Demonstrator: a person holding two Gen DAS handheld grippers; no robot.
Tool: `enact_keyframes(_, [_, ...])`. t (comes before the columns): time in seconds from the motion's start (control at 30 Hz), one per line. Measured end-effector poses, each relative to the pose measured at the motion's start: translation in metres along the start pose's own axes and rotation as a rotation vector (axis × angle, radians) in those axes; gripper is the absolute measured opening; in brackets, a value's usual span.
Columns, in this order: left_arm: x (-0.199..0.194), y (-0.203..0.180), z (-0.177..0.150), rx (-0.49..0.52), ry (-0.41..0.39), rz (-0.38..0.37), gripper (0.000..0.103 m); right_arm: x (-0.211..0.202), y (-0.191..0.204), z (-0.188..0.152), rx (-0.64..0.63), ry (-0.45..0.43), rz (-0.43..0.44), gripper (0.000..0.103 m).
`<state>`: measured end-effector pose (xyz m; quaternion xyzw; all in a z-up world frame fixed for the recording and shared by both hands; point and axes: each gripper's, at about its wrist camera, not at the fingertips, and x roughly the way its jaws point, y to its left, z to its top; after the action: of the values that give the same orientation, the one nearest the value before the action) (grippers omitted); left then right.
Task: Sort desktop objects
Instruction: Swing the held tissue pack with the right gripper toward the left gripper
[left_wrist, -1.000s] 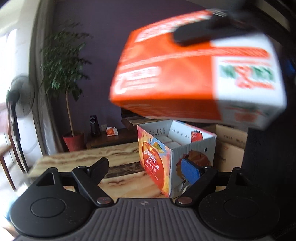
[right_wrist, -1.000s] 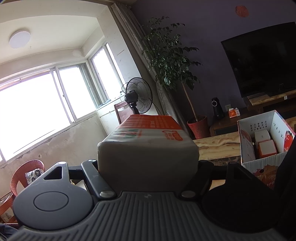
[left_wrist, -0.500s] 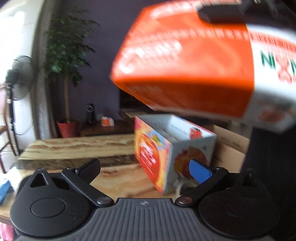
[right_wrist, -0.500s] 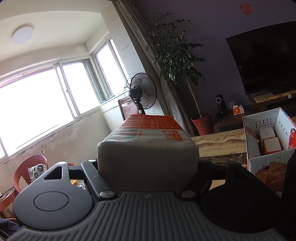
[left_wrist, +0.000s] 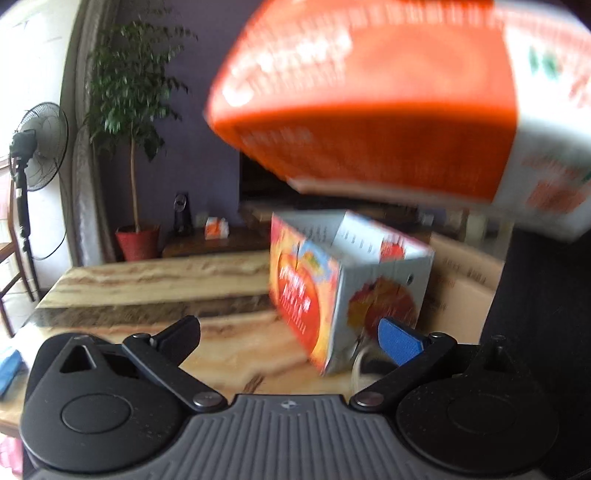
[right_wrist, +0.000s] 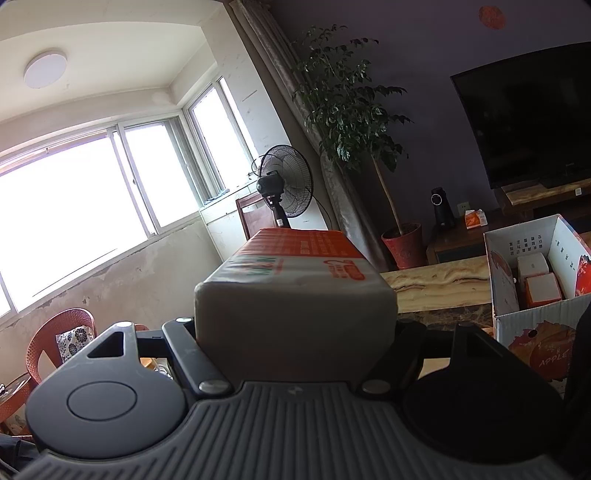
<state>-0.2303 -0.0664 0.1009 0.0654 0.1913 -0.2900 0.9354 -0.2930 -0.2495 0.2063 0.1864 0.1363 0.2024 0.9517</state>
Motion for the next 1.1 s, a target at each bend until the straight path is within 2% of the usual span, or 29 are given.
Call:
enact_keyframes(0.1, [0.006,-0.013,-0.001,0.082,0.047,0.097,0.102,0.0,0.001,0.0,0.0,0.003,0.0,0.076])
enact_keyframes(0.2, [0.008,-0.014,-0.002,0.093,0.053,0.113,0.102,0.001,0.0,0.001,0.002,0.004,-0.001,0.076])
enact_keyframes(0.3, [0.008,-0.01,-0.002,0.071,0.056,0.09,0.102,0.0,-0.001,0.001,0.007,0.001,-0.002,0.076])
enact_keyframes(0.43, [0.007,-0.01,-0.003,0.053,0.062,0.037,0.102,-0.001,-0.002,0.001,0.011,-0.001,-0.002,0.076])
enact_keyframes(0.57, [0.007,-0.005,-0.003,-0.008,0.087,-0.083,0.102,0.0,-0.002,0.0,0.01,0.004,0.001,0.076])
enact_keyframes(0.67, [0.001,0.008,-0.005,-0.091,0.028,-0.162,0.102,0.001,-0.002,0.002,0.012,0.002,0.0,0.076])
enact_keyframes(0.87, [0.003,0.017,-0.005,-0.171,-0.014,-0.131,0.102,0.002,-0.002,0.0,0.007,0.005,-0.003,0.075])
enact_keyframes(0.93, [0.012,0.021,-0.002,-0.198,-0.008,-0.108,0.096,0.005,-0.006,-0.002,0.013,0.025,-0.004,0.074])
enact_keyframes(1.1, [0.001,0.017,-0.002,-0.152,-0.09,-0.05,0.093,0.009,0.001,-0.005,-0.02,0.044,0.013,0.074])
